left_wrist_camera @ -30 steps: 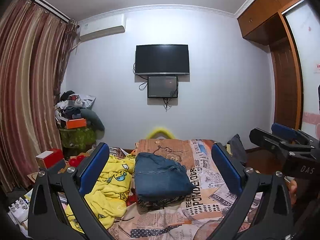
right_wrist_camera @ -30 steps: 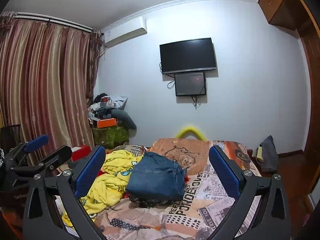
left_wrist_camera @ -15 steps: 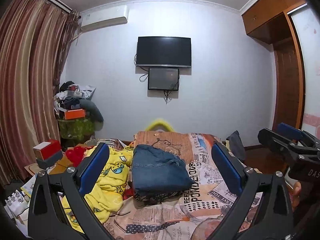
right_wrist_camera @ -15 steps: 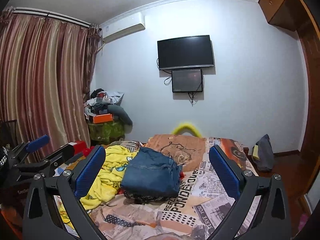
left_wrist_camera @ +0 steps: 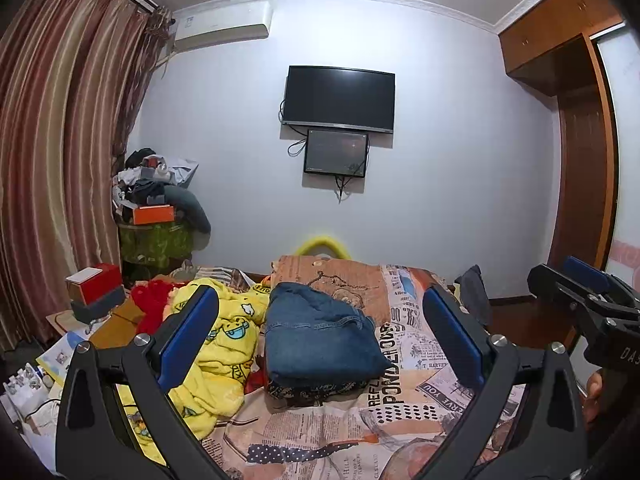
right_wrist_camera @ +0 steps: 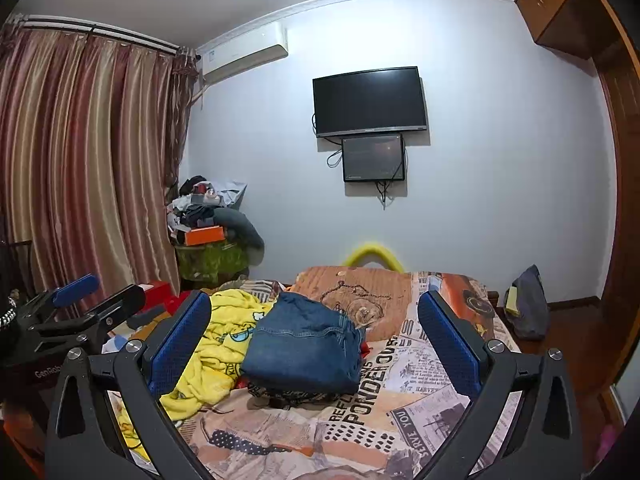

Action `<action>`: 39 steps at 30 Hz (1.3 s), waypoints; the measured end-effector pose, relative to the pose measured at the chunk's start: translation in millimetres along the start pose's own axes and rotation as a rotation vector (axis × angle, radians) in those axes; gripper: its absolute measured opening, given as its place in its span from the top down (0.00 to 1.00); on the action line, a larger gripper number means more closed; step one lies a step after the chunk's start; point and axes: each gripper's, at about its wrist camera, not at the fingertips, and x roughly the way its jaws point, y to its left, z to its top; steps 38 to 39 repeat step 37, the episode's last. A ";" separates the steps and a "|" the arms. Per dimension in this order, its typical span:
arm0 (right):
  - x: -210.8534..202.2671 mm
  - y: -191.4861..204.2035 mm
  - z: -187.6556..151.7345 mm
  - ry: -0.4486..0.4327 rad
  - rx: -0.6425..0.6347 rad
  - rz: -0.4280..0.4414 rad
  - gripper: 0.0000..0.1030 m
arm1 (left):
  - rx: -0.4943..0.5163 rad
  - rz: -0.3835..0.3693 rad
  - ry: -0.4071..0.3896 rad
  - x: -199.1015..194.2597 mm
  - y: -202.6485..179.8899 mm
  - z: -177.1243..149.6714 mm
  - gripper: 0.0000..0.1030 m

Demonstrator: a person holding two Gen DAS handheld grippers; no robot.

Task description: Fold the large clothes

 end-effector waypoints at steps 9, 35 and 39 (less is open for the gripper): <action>1.3 -3.3 0.2 0.007 0.013 0.006 0.00 | 0.003 -0.024 0.012 2.1 -1.1 1.7 0.00; 1.3 -8.2 -1.2 0.007 0.026 0.009 0.00 | 0.030 -0.061 0.028 5.0 -14.8 -1.4 0.00; 1.3 -8.4 -1.4 0.007 0.031 0.012 0.00 | 0.029 -0.061 0.031 5.4 -14.1 -2.2 0.00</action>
